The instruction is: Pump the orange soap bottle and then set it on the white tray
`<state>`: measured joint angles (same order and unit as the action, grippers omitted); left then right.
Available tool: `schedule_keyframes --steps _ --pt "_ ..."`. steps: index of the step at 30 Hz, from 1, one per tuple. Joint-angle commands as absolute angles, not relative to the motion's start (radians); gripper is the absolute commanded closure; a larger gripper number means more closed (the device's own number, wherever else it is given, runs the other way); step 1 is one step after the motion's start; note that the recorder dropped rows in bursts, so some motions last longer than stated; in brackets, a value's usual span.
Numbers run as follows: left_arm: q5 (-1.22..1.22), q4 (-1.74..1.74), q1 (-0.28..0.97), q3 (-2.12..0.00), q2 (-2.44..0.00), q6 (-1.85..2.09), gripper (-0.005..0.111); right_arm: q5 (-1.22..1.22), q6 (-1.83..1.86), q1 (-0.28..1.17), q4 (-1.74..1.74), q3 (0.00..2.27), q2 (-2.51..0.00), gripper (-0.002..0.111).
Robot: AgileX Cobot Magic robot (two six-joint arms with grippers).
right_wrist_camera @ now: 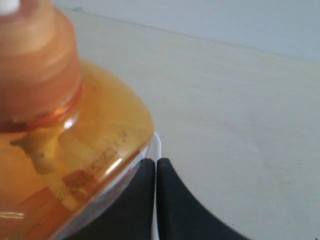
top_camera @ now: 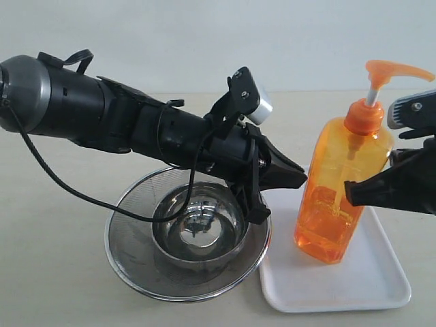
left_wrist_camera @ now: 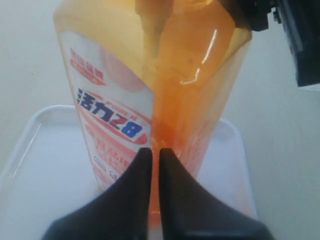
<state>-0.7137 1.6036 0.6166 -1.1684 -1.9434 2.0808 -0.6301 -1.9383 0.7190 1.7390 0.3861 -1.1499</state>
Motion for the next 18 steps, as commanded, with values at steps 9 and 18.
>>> schedule_keyframes --steps 9,18 --pt "-0.644 1.643 0.615 -1.176 -1.952 2.131 0.102 -0.586 -1.838 0.713 1.744 0.398 -1.151 0.108" --pt "-0.657 1.641 0.653 -1.176 -1.952 2.131 0.102 -0.527 -1.791 0.645 1.744 0.398 -1.151 0.108"
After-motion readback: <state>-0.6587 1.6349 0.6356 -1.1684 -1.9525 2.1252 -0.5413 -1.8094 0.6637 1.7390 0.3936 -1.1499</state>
